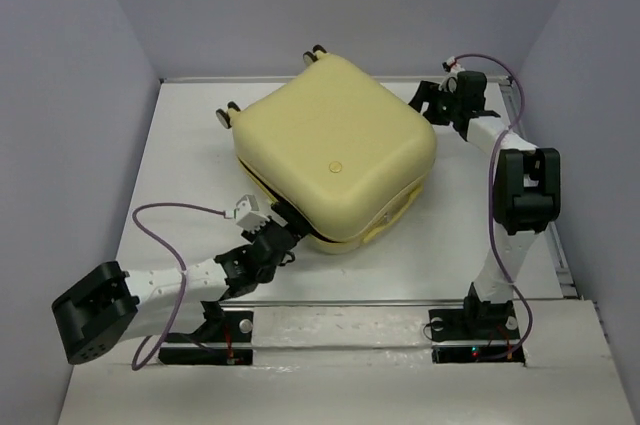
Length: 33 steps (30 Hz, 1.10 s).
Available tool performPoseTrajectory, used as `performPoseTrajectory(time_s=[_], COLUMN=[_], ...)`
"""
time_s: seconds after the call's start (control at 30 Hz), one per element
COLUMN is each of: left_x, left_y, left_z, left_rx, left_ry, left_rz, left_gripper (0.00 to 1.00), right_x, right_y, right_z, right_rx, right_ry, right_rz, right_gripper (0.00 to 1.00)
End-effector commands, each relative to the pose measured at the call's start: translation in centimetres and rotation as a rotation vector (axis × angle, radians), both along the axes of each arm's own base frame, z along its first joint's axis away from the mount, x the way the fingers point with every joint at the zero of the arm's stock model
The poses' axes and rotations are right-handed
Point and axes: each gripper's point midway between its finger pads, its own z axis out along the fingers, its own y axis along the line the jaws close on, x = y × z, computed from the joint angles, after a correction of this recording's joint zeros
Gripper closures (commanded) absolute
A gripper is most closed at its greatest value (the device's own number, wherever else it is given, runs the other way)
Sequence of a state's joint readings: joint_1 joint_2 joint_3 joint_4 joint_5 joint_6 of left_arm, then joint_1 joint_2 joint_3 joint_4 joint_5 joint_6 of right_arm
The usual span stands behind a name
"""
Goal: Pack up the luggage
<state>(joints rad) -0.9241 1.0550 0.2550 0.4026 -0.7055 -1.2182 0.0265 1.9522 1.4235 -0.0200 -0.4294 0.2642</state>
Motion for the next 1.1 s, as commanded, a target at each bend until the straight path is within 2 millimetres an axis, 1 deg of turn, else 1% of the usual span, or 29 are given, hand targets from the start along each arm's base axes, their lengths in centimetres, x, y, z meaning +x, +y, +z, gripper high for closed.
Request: performPoseTrajectory(time_s=[0.0,0.03,0.07,0.1,0.13,0.17,0.2,0.23,0.27,0.3,0.33,0.4,0.43,0.47,0.5,0.53,0.57,0.6,0.7,0.77,0.8,0.83,0.87,0.9,0.93,0.97,1.0,1.03,1.07], left_x=[-3.5,-3.1,-2.6,-2.5,-2.1,-1.7,-1.2,-0.9,-0.7,-0.6,-0.5,-0.9,-0.7,-0.8,-0.6,-0.2,-0.1,0.1,0.4,1.5,2.9,3.8,4.7,5.6,7.4,8.3,9.1,10.4,11.0], left_y=[-7.5,-6.5,-6.3,-5.3,-4.3,-3.8,-2.1,-1.3,-0.4,0.7,2.3,3.9,5.2,5.8,6.2,6.6,6.4,5.7,5.4,5.7,6.3,6.4,7.0,7.5,8.9,9.8,10.7,12.4,13.0], left_z=[5.5,6.6,8.5,10.2,11.5,13.8,15.2,17.3,18.1,18.8,20.6,23.0,25.4,25.3,26.6,26.8,26.6,26.5,26.5,26.4,26.4,25.7,26.1,26.2,25.3,24.9,24.6,23.0,22.6], left_rx=[-0.12,-0.089,-0.082,-0.07,-0.011,-0.017,-0.008,0.004,0.008,0.018,-0.007,-0.001,-0.011,0.061,0.066,0.118,0.144,0.162,0.153,0.193,0.223,0.233,0.24,0.233,0.23,0.219,0.204,0.184,0.155], left_ry=[-0.052,-0.085,-0.109,-0.14,-0.183,-0.218,-0.236,-0.269,-0.279,-0.287,-0.326,-0.366,-0.404,-0.389,-0.408,-0.371,-0.35,-0.345,-0.354,-0.339,-0.322,-0.298,-0.298,-0.298,-0.266,-0.255,-0.246,-0.204,-0.197], left_rz=[-0.248,-0.215,-0.191,-0.173,-0.158,-0.145,-0.112,-0.109,-0.091,-0.078,-0.057,-0.061,-0.031,-0.035,-0.025,-0.014,-0.025,-0.063,-0.069,-0.055,-0.04,-0.044,-0.039,-0.038,-0.033,-0.02,-0.009,-0.006,-0.002], left_gripper=[0.06,0.05,0.05,0.04,0.03,0.02,0.02,0.01,0.01,0.01,0.01,0.01,0.01,0.01,0.01,0.01,0.01,0.01,0.01,0.01,0.01,0.01,0.01,0.01,0.01,0.01,0.01,0.01,0.01], right_x=[-10.6,-10.3,-9.4,-9.0,-8.2,-7.7,-7.0,-6.4,-6.1,-5.2,-4.9,-3.7,-3.6,-3.5,-3.5,-3.7,-3.9,-4.3,-5.0,-6.0,-6.6,-7.2,-7.8,-8.4,-9.4,-10.1,-11.3,-12.2,-12.8], right_y=[15.4,15.2,14.4,14.3,13.4,13.4,12.8,12.0,12.1,11.4,11.4,10.0,9.9,9.4,9.3,9.3,9.3,9.2,8.8,8.5,8.1,8.0,7.6,7.4,7.0,6.7,6.3,5.7,5.4], right_z=[4.4,4.3,4.2,4.2,4.2,4.8,5.1,5.1,5.4,6.4,6.7,7.5,7.8,8.5,8.9,9.1,9.7,9.4,10.0,11.1,12.8,13.4,12.8,13.1,15.0,15.4,13.6,15.4,15.1], right_rx=[0.243,0.23,0.204,0.198,0.184,0.183,0.189,0.188,0.191,0.198,0.197,0.195,0.189,0.182,0.18,0.173,0.17,0.165,0.157,0.148,0.139,0.139,0.129,0.128,0.122,0.117,0.114,0.108,0.104], right_ry=[0.12,0.125,0.125,0.133,0.129,0.117,0.119,0.122,0.117,0.098,0.091,0.07,0.062,0.04,0.034,0.024,0.011,0.016,0.007,-0.02,-0.064,-0.075,-0.067,-0.076,-0.129,-0.146,-0.114,-0.183,-0.188], right_rz=[0.613,0.593,0.543,0.514,0.474,0.461,0.428,0.399,0.393,0.369,0.361,0.322,0.316,0.311,0.309,0.316,0.322,0.322,0.303,0.289,0.271,0.271,0.248,0.237,0.22,0.206,0.185,0.157,0.145], right_gripper=[0.16,0.16,0.15,0.14,0.14,0.13,0.12,0.12,0.12,0.11,0.11,0.11,0.11,0.1,0.1,0.1,0.09,0.09,0.09,0.09,0.09,0.09,0.09,0.09,0.09,0.09,0.09,0.09,0.08])
